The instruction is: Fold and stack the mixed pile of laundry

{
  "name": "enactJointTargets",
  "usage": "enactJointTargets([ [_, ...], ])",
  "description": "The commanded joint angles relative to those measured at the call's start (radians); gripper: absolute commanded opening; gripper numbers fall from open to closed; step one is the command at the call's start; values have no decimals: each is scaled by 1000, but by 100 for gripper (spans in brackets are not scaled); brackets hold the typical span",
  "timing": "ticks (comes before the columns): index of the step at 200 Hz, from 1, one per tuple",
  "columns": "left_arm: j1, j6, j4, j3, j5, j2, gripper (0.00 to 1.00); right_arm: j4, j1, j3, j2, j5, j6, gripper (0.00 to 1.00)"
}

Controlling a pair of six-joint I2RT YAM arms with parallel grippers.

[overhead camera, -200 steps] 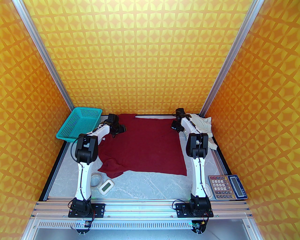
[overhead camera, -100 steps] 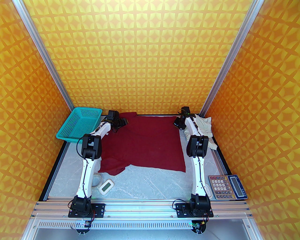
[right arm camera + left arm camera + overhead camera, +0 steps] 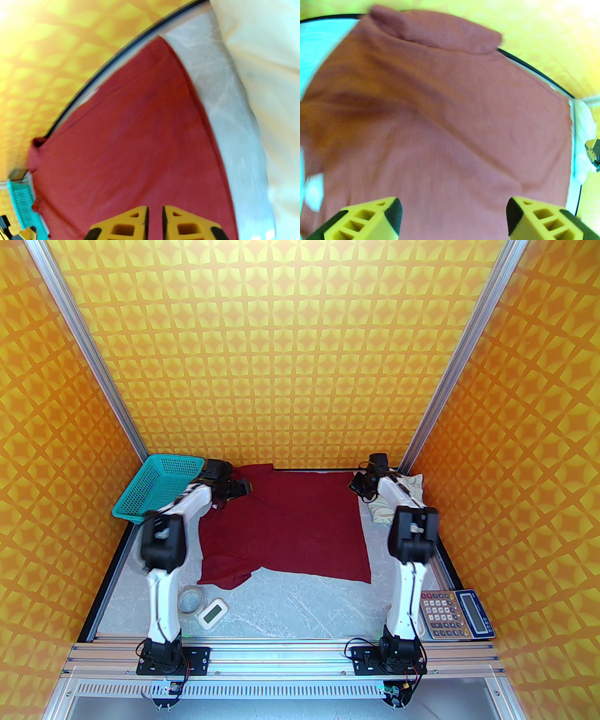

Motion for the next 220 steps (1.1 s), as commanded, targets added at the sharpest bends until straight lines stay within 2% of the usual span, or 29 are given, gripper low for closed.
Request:
enactJointTargets([
  [1,10,22,-74,-232,-111,-181,78,125,6,-252,-188,-31,39,19],
  [22,37,7,-129,-457,-151,-355,81,131,14,-503,-381,-16,29,23],
  [47,101,-15,-166,-658,-149,-510,85,37,14,-727,-575,35,-17,29],
  [76,112,-45,-166,-775,-134,-555,85,-22,14,-933,-747,38,-13,33],
  [108,110,-66,-83,-847,-64,-554,86,-117,7,-1037,-858,84,-32,44],
  [123,100,-77,-45,-863,-17,-528,83,-128,-21,-1078,-878,56,-21,46],
  [175,69,-92,-36,-908,-5,-537,67,-163,-86,-1158,-930,10,38,51],
  [220,66,-90,-40,-931,34,-577,51,-74,-94,-1229,-930,-16,131,52],
])
